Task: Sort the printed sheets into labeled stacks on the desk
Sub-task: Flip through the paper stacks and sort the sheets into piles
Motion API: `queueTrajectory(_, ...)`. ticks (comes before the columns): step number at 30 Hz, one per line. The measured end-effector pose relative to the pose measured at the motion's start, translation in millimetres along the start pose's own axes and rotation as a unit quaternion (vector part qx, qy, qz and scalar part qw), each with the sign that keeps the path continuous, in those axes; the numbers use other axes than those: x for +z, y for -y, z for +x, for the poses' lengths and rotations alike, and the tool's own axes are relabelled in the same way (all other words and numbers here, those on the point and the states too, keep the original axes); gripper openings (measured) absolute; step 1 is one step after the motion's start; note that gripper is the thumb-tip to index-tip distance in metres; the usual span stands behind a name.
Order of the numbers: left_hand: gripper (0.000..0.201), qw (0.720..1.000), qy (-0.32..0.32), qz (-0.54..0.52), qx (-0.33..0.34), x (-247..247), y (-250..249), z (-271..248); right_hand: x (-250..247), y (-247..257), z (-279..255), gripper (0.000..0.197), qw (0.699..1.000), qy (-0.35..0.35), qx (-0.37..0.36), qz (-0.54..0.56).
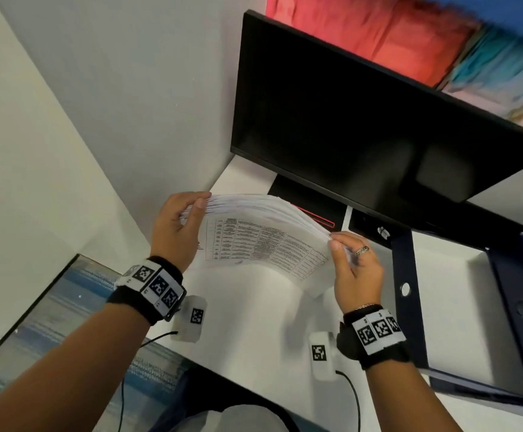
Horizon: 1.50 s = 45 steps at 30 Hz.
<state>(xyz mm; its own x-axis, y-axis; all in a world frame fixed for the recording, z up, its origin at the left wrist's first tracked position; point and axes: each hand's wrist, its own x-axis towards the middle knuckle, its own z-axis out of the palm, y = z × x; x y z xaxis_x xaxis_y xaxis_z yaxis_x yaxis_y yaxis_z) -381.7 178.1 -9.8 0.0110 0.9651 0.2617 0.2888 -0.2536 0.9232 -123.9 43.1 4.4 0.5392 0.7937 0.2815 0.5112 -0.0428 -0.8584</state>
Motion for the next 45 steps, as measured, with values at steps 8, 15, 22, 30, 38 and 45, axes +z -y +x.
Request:
queueTrajectory(8,0.022,0.989,-0.046,-0.083,-0.115,3.7,-12.4,18.8,1.9,-1.1,2.1,0.019,0.999,-0.031,0.006,-0.004)
queueTrajectory(15,0.03,0.999,0.025,0.03,-0.035,-0.7,-19.1,23.4,-1.7,-6.3,0.2,0.025,0.988,0.009,-0.106,-0.108)
queueTrajectory(22,0.064,0.841,0.21,0.453,0.206,-8.6,-23.8,22.6,0.2,-2.1,1.7,0.034,0.978,0.048,-0.087,-0.182)
queueTrajectory(30,0.016,0.787,0.202,0.529,0.246,-3.5,-45.3,32.8,-8.0,20.5,20.4,0.022,0.926,0.103,-0.051,-0.361)
queueTrajectory(38,0.021,0.744,0.311,0.554,0.206,-3.4,-54.3,30.9,-13.9,34.8,26.1,0.023,0.906,0.152,-0.006,-0.395)
queueTrajectory(45,0.032,0.745,0.311,0.557,0.195,0.7,-44.1,26.2,-5.2,2.8,11.8,0.035,0.91,0.141,-0.098,-0.378)
